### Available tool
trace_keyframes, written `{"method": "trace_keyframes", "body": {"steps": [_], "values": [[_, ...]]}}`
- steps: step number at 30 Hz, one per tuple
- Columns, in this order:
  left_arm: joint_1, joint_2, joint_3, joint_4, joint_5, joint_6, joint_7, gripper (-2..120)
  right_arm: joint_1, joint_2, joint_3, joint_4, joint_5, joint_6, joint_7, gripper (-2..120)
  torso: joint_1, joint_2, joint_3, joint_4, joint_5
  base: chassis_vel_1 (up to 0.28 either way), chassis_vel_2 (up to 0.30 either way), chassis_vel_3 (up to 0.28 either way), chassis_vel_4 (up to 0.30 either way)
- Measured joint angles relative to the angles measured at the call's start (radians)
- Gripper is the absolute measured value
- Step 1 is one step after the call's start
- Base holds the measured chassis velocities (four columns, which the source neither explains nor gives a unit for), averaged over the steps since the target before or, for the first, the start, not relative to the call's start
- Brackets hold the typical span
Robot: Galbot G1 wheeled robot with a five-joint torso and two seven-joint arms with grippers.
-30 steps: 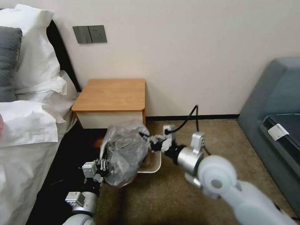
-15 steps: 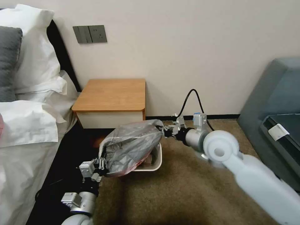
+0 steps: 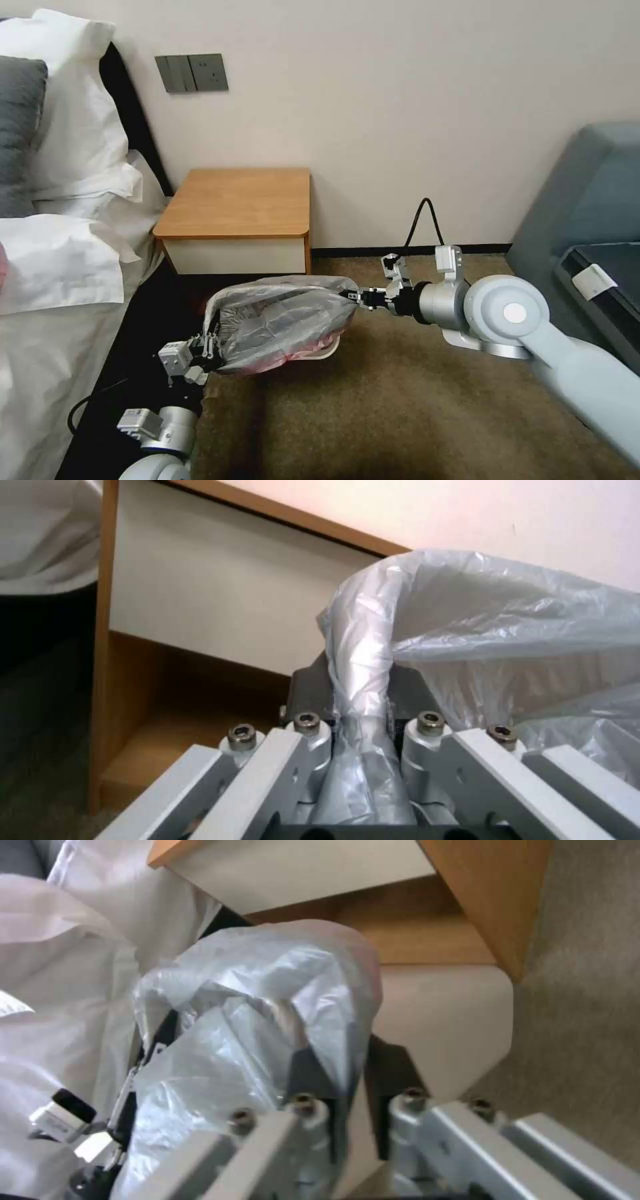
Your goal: Pick up the garbage bag from the table and place it over the trash can.
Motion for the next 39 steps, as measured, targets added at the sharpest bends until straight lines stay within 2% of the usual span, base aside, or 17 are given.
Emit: {"method": "trace_keyframes", "body": {"steps": [1, 2, 5, 6, 8, 9, 12, 14, 15, 19, 23, 24, 28, 33, 37, 39], "values": [[-0.001, 0.000, -0.001, 0.000, -0.005, 0.003, 0.000, 9, -0.016, -0.004, 0.010, 0.008, 0.007, 0.000, 0.007, 19, 0.000, 0.000, 0.000, 0.0000, 0.0000, 0.000, 0.000, 0.000, 0.000], [-0.001, 0.000, -0.001, 0.000, -0.005, 0.003, 0.000, 9, -0.016, -0.004, 0.010, 0.008, 0.007, 0.000, 0.007, 19, 0.000, 0.000, 0.000, 0.0000, 0.0000, 0.000, 0.000, 0.000, 0.000], [-0.008, 0.004, -0.002, -0.001, -0.018, 0.009, 0.000, 9, -0.064, -0.022, 0.027, 0.032, 0.009, 0.001, 0.026, 34, 0.000, 0.000, 0.000, 0.0000, -0.0001, 0.000, 0.000, 0.000, 0.000], [-0.008, 0.004, -0.002, -0.001, -0.018, 0.009, 0.000, 9, -0.064, -0.022, 0.027, 0.032, 0.009, 0.001, 0.026, 34, 0.000, 0.000, 0.000, 0.0000, -0.0001, 0.000, 0.000, 0.000, 0.000], [-0.011, 0.008, 0.004, -0.001, -0.020, 0.011, -0.002, 9, -0.096, -0.028, 0.035, 0.043, 0.001, 0.001, 0.032, 43, 0.000, 0.000, 0.000, 0.0000, 0.0000, 0.000, 0.000, 0.000, 0.000], [-0.011, 0.008, 0.004, -0.001, -0.020, 0.011, -0.002, 9, -0.096, -0.028, 0.035, 0.043, 0.001, 0.001, 0.032, 43, 0.000, 0.000, 0.000, 0.0000, 0.0000, 0.000, 0.000, 0.000, 0.000], [-0.015, 0.011, 0.012, 0.001, -0.021, 0.014, -0.006, 9, -0.146, -0.037, 0.055, 0.062, -0.011, 0.002, 0.043, 59, 0.000, 0.000, 0.000, -0.0001, -0.0001, 0.000, 0.000, 0.000, 0.000], [-0.018, 0.010, 0.015, 0.003, -0.021, 0.016, -0.010, 9, -0.174, -0.043, 0.070, 0.077, -0.013, 0.003, 0.052, 67, 0.000, 0.000, 0.000, -0.0001, 0.0000, 0.000, 0.000, 0.000, 0.000], [-0.018, 0.010, 0.015, 0.003, -0.021, 0.016, -0.010, 9, -0.174, -0.043, 0.070, 0.077, -0.013, 0.003, 0.052, 67, 0.000, 0.000, 0.000, -0.0001, 0.0000, 0.000, 0.000, 0.000, 0.000], [-0.027, 0.009, 0.018, 0.008, -0.021, 0.018, -0.024, 9, -0.230, -0.061, 0.103, 0.110, -0.028, 0.003, 0.052, 86, 0.000, 0.000, 0.000, -0.0001, -0.0001, 0.000, 0.000, 0.000, 0.000], [-0.028, 0.009, 0.017, 0.008, -0.021, 0.019, -0.026, 9, -0.245, -0.064, 0.105, 0.114, -0.045, 0.003, 0.040, 93, 0.000, 0.000, 0.000, -0.0001, -0.0001, 0.000, 0.000, 0.000, 0.000], [-0.028, 0.010, 0.016, 0.007, -0.021, 0.020, -0.026, 9, -0.252, -0.064, 0.093, 0.111, -0.087, 0.003, 0.025, 98, 0.000, 0.000, 0.000, 0.0000, -0.0001, 0.000, 0.000, 0.000, 0.000], [-0.027, 0.010, 0.014, 0.004, -0.020, 0.020, -0.026, 9, -0.258, -0.052, 0.063, 0.088, -0.179, 0.003, -0.009, 100, 0.000, 0.000, 0.000, -0.0001, -0.0001, 0.000, 0.000, 0.000, 0.000], [-0.022, 0.010, 0.014, -0.003, -0.018, 0.019, -0.026, 9, -0.272, -0.040, 0.056, 0.074, -0.251, 0.002, -0.003, 100, 0.000, 0.000, 0.000, 0.0002, 0.0000, 0.000, 0.000, 0.000, 0.000], [-0.020, 0.010, 0.012, -0.005, -0.018, 0.018, -0.026, 9, -0.341, -0.054, 0.113, 0.094, -0.280, 0.002, -0.003, 100, 0.000, 0.000, 0.000, 0.0000, -0.0002, 0.000, 0.000, 0.000, 0.000], [-0.020, 0.010, 0.011, -0.007, -0.018, 0.018, -0.026, 9, -0.399, -0.062, 0.154, 0.100, -0.324, 0.002, -0.039, 100, 0.000, 0.000, 0.000, -0.0002, -0.0002, 0.000, 0.000, 0.000, 0.000]]}}
